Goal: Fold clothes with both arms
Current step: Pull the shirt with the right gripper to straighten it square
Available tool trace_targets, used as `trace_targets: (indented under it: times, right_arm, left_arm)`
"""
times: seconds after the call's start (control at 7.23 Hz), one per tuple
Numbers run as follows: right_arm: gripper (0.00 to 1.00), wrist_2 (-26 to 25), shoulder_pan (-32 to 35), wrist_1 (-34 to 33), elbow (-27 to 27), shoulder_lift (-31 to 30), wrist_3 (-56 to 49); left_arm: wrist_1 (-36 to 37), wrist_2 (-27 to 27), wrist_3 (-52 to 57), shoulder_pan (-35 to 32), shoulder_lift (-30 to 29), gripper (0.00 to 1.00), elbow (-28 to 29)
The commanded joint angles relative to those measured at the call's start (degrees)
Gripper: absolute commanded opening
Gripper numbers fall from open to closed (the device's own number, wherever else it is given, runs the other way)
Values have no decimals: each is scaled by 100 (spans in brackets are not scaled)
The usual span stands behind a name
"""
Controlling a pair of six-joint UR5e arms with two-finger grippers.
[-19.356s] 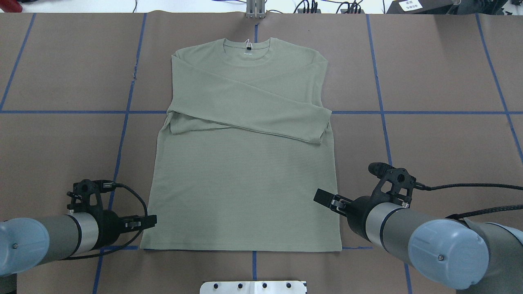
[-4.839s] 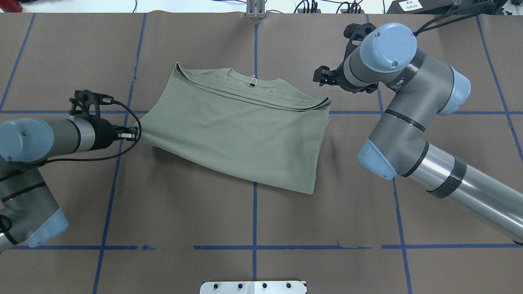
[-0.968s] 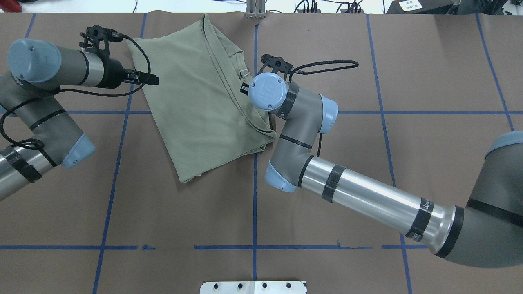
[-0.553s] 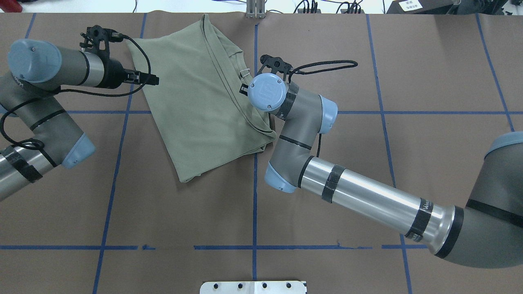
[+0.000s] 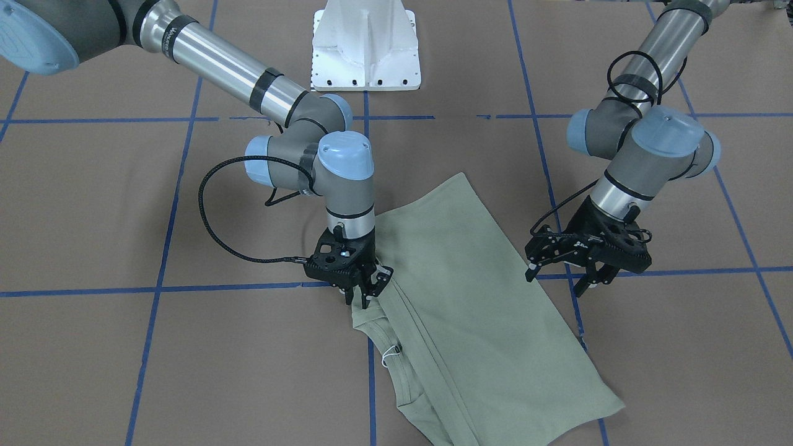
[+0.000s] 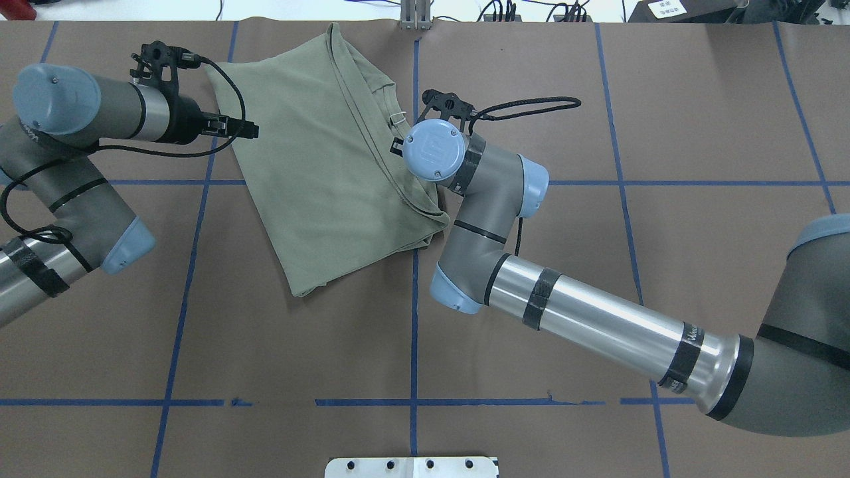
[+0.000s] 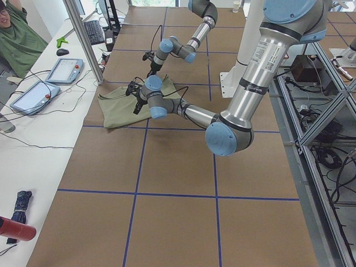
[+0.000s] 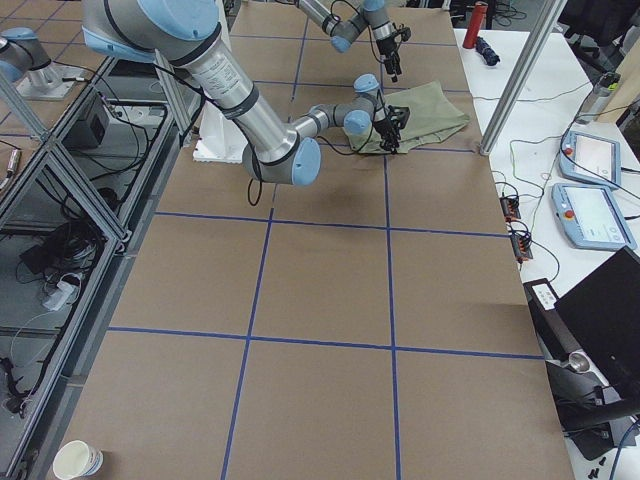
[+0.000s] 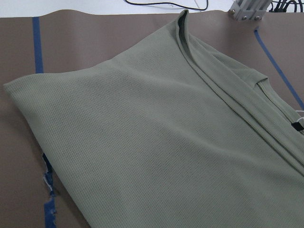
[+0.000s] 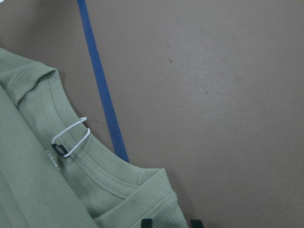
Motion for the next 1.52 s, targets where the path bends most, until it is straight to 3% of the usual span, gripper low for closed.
trace_targets:
  times: [0.0,0.28,0.41,0.97,1.11,1.24,1.38]
  right_arm:
    - [0,3,0,-24,9,-6,-58]
    - [0,82,0,-425,436,-67,-295]
    - [0,169,-9,-1247,1257,-277,-295]
    - [0,-293,-937,-2439,4659,-2505,-269]
    - [0,-522,-1184,-2468,5085,-2955,-225]
    - [0,-567,-1230,-2468,5124,-3072,-225]
    - [30,-577,-1265,-2468,5098,-3108,-216]
  left_arm:
    - [0,0,0,0,9,100,6]
    - [0,-9,0,9,0,100,6]
    - [-9,-9,0,9,0,100,6]
    - [-9,-9,9,27,0,100,6]
    - [-9,-9,0,53,0,100,6]
    - [-9,-9,0,53,0,100,6]
    - [-9,-9,0,62,0,100,6]
